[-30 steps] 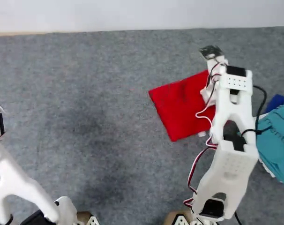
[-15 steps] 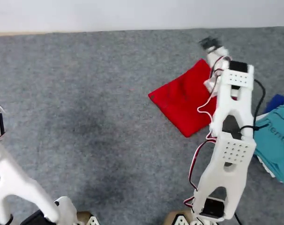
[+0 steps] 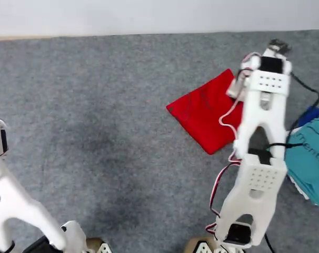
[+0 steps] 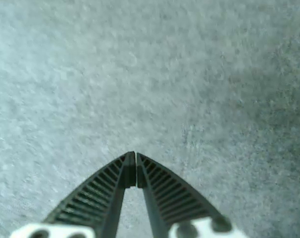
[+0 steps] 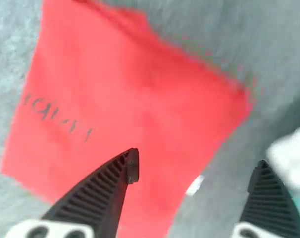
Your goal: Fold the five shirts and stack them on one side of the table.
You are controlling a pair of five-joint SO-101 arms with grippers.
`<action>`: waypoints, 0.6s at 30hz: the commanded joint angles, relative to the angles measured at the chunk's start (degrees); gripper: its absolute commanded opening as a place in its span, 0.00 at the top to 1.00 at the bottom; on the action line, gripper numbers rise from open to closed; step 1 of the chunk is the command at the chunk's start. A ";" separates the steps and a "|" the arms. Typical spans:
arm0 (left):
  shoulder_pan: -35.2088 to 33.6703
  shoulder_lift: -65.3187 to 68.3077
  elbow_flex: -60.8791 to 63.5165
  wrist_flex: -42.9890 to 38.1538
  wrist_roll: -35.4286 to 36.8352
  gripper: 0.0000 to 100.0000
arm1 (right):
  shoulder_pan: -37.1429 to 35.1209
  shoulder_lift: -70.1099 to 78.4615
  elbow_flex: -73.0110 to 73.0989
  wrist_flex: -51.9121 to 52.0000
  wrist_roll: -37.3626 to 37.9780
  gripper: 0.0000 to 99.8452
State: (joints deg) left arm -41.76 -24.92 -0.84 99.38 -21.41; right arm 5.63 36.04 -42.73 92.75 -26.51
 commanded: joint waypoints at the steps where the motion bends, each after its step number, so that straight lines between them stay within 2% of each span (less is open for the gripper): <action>1: -0.26 -1.49 1.19 1.14 -0.26 0.99 | -3.82 -3.91 -3.16 3.47 -11.34 0.65; 4: -0.26 -1.58 1.36 1.14 -0.35 0.99 | -6.29 -1.54 -3.08 2.86 -15.38 0.65; 9: -0.26 -1.58 1.19 1.14 -0.44 0.99 | -8.40 4.79 -3.08 -3.82 -18.20 0.65; 18: -0.26 -1.58 1.10 1.14 -0.53 0.99 | -8.04 12.18 -3.08 -10.51 -18.46 0.65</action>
State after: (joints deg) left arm -41.76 -24.92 0.48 99.38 -21.58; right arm -2.37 48.09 -42.73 83.60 -44.62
